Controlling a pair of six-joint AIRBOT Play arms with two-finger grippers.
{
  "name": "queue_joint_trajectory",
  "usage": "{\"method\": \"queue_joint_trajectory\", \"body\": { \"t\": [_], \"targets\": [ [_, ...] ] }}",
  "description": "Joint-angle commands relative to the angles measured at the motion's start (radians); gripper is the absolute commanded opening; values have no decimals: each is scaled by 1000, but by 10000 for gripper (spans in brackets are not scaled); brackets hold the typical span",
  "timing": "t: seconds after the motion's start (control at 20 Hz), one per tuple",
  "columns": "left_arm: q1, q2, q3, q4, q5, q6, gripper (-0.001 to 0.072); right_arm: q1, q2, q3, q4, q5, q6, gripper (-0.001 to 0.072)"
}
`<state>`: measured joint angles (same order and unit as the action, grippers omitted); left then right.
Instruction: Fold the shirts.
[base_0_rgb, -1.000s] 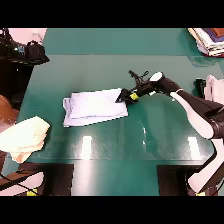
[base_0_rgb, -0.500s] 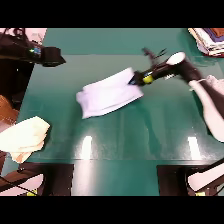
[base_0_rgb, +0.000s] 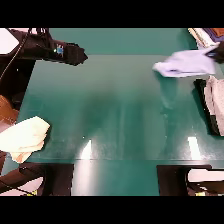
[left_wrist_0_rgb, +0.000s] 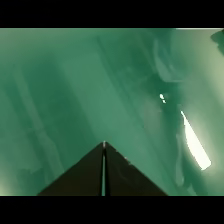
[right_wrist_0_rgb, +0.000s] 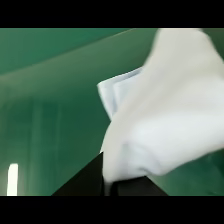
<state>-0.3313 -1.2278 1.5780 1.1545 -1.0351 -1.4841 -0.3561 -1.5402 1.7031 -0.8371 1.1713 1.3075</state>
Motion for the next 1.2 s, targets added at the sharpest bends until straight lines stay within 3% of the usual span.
{"method": "queue_joint_trajectory", "body": {
  "t": [0.0, 0.25, 0.45, 0.7, 0.9, 1.15],
  "targets": [
    [-14, 0, 0, 9, 32, 0, 23, -197, 13, -15, -1, -56, 1, 16],
    [-14, 0, 0, 9, 36, -1, 23, -286, 11, -32, 11, -101, 0, 15],
    [-14, 0, 0, 8, 36, -1, 23, -277, 11, 76, 79, -119, -1, 15],
    [-14, 0, 0, 9, 24, 0, 23, -282, 13, 277, 93, -9, 2, 16],
    [-14, 0, 0, 11, 24, 0, 23, -298, 26, 314, -82, 142, 73, 16],
    [-14, 0, 0, 13, 7, 0, 23, -354, 147, 85, -342, 228, 72, 16]
  ]
}}
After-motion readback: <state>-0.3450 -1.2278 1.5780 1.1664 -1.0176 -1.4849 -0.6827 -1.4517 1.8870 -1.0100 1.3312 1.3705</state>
